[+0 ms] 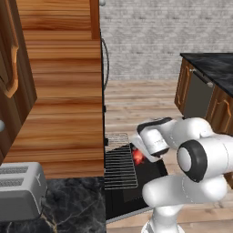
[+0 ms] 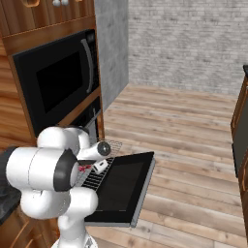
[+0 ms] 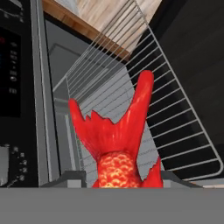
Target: Place the fish on the rack of the oven, and slide the rack back inside. Close the oven door.
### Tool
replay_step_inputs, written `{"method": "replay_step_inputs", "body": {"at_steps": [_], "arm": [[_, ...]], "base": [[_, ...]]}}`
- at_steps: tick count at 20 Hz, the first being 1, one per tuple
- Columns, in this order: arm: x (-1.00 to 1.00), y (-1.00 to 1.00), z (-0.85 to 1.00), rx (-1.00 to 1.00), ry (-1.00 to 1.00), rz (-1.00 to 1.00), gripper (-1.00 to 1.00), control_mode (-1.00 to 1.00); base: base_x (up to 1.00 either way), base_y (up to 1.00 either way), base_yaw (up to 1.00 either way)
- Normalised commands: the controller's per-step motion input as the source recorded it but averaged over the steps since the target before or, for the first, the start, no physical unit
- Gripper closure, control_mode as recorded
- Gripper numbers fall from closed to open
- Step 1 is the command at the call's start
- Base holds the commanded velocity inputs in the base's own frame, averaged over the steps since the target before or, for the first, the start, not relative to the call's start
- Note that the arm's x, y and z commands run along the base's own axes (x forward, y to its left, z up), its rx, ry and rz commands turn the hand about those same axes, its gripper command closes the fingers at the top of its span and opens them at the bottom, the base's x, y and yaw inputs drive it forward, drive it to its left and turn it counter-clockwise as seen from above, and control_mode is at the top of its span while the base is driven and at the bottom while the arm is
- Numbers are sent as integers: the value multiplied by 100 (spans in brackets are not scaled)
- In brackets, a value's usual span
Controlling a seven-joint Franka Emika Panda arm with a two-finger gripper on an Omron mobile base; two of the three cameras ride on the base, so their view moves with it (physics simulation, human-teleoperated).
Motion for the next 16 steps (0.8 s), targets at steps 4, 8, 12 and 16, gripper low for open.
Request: {"method": "replay_step_inputs", "body": {"at_steps": [4, 8, 12, 16], "arm": [[19, 28, -26, -7, -2, 0, 100, -100], [15, 2, -16, -6, 0, 0, 100, -100], [21, 0, -22, -5, 0, 0, 100, -100], [31, 1, -24, -4, 0, 0, 100, -100]], "base": [[0, 0, 0], [0, 0, 0], [0, 0, 0], [0, 0, 0]]}}
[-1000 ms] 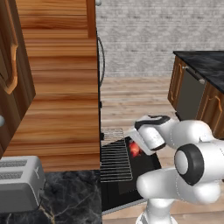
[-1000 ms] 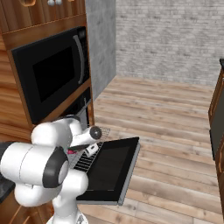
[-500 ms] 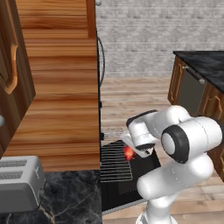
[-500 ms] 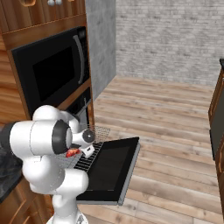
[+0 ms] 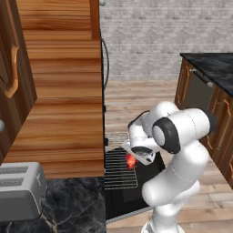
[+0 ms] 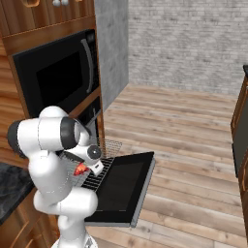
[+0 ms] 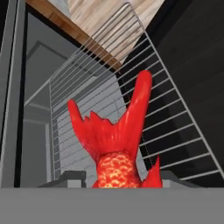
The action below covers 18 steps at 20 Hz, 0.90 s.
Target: Place the fish on the rack of the oven, and slide the rack back inside. Close the oven door.
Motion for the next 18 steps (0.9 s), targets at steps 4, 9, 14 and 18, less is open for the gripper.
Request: {"method": "replay_step_inputs", "body": {"at_steps": [4, 9, 14, 18], "arm": [[19, 0, -37, -5, -3, 0, 100, -100], [18, 0, -42, -5, -7, 0, 100, -100], [31, 5, -38, -3, -7, 0, 100, -100], [42, 18, -27, -1, -5, 0, 100, -100]], "base": [[0, 0, 0], [0, 0, 0], [0, 0, 0], [0, 0, 0]]}}
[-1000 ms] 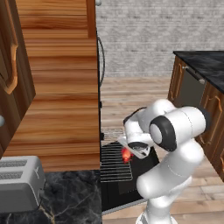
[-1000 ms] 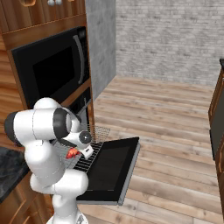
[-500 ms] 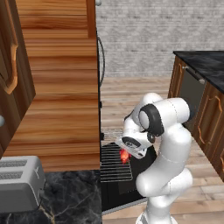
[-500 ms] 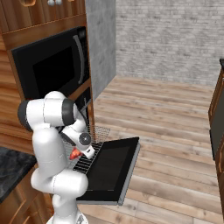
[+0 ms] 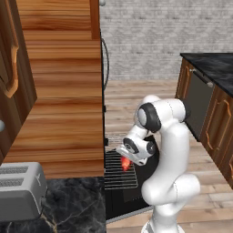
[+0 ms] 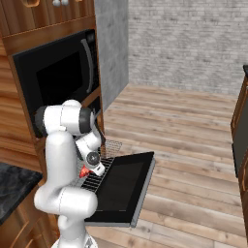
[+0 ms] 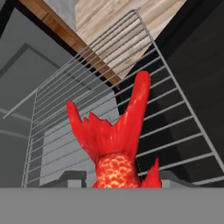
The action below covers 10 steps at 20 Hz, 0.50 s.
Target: Place the fish on the rack of the oven, and slide the rack back inside. Close the oven door.
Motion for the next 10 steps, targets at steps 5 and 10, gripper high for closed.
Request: {"method": "replay_step_inputs", "body": {"at_steps": [5, 10], "arm": [[34, 12, -20, -3, -2, 0, 100, -100], [25, 0, -20, -4, 0, 0, 100, -100]], "base": [[0, 0, 0], [0, 0, 0]]}}
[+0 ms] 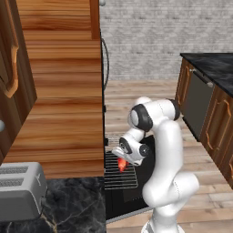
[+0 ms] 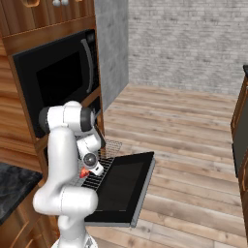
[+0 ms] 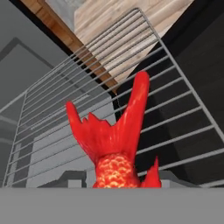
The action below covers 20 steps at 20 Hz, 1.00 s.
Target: Place the fish on the rack of the oven, and slide the rack back inside. Close the oven door.
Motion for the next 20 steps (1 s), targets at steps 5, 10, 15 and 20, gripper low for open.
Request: {"method": "replay_step_inputs", "body": {"at_steps": [5, 10, 15, 20], "arm": [[27, 0, -19, -4, 0, 0, 100, -100], [31, 0, -29, -4, -1, 0, 100, -100], [35, 3, -42, -3, -2, 0, 100, -100], [38, 11, -35, -1, 0, 0, 100, -100]], "base": [[0, 0, 0], [0, 0, 0], [0, 0, 0], [0, 0, 0]]}}
